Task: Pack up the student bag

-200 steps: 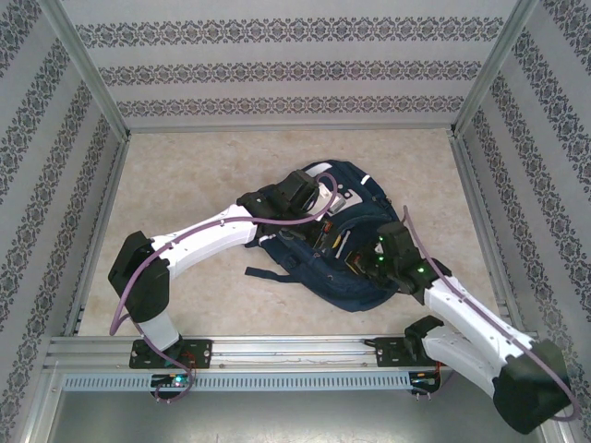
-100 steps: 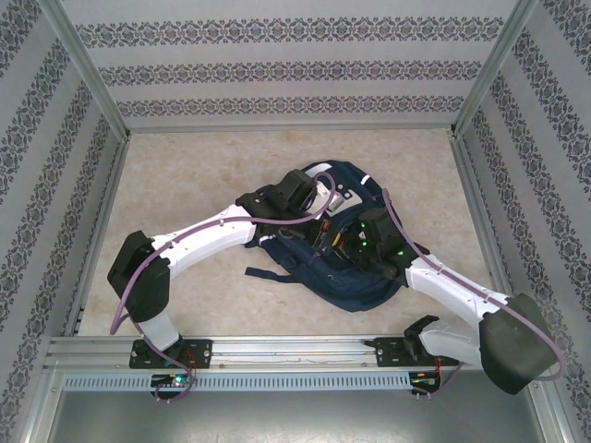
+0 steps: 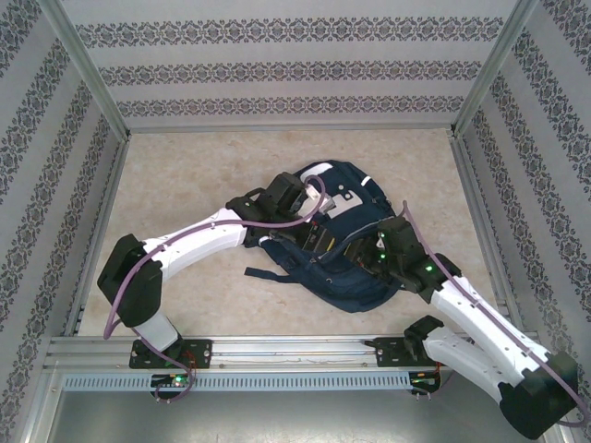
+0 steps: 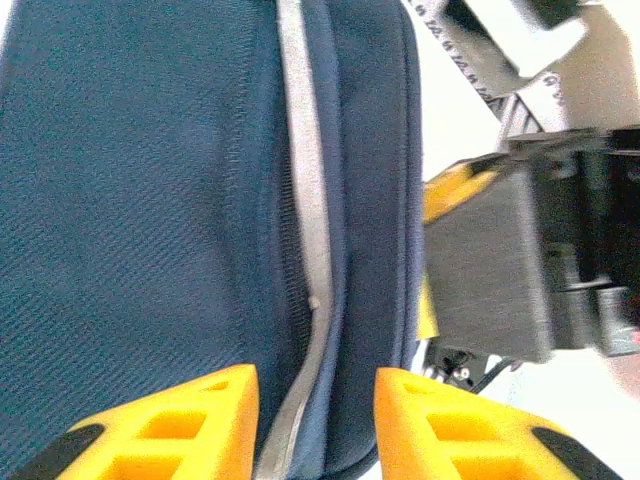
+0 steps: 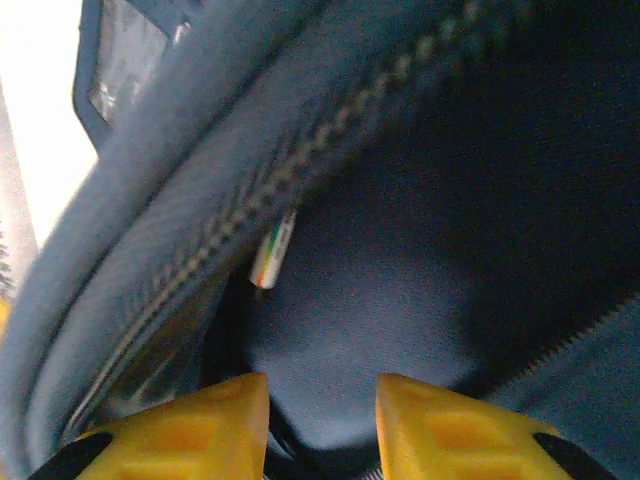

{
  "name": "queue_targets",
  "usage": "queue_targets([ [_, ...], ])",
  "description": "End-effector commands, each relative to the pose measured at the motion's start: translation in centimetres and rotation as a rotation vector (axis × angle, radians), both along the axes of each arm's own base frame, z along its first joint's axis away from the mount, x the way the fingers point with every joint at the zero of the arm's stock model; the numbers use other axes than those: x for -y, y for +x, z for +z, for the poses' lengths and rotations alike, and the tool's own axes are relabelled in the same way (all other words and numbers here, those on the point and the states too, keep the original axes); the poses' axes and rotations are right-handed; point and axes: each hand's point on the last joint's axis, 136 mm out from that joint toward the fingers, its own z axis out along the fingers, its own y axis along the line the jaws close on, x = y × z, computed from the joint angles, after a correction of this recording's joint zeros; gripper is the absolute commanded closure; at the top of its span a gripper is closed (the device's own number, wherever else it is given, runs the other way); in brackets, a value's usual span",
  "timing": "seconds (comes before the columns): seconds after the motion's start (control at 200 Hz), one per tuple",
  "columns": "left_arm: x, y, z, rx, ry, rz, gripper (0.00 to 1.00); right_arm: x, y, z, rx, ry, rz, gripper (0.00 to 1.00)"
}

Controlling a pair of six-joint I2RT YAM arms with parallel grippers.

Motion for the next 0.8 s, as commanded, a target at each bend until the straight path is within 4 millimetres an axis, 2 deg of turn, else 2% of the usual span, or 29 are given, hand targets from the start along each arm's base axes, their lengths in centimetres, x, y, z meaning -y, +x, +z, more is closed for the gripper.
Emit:
queue_targets([
  [0.0,-2.5,0.7,-0.2,0.037,0.064,0.042,0.64,2.4,-2.3,-0.2,-0.034,-0.163,0.07,0.67],
  [0.075,-3.9,1.1,-1.5,0.03,0.116,0.064,0.64,3.8,-3.6,0.0,-0.053,-0.261,0.079,0.66],
  [0.175,-4.9,0.6,-3.0,0.117,0.175,-0.008,0.62,5.4,-4.5,1.1,-0.03,-0.342,0.071,0.65],
  [0.225,-5.0,-0.1,-3.4,0.204,0.177,-0.122,0.6,5.3,-4.6,1.9,-0.013,-0.332,0.074,0.65],
  [0.315,-5.6,-1.2,-3.6,0.419,0.191,-0.341,0.5,4.2,-4.4,3.1,0.0,-0.298,0.11,0.64],
  [0.405,-6.0,-2.4,-2.8,0.647,0.191,-0.597,0.34,3.5,-4.2,3.5,-0.011,-0.314,0.158,0.62],
  [0.455,-6.3,-2.5,-2.9,0.766,0.213,-0.707,0.3,3.4,-4.2,3.4,-0.018,-0.33,0.168,0.62],
  [0.58,-6.7,-1.4,-4.4,0.943,0.289,-0.86,0.3,2.9,-4.3,2.7,-0.019,-0.316,0.174,0.61],
  [0.715,-6.7,-0.7,-6.6,0.939,0.357,-0.98,0.34,2.7,-4.7,2.0,-0.007,-0.27,0.157,0.61],
  [0.799,-5.9,0.5,-7.2,0.958,0.383,-0.954,0.36,2.8,-4.8,1.9,0.009,-0.253,0.15,0.61],
])
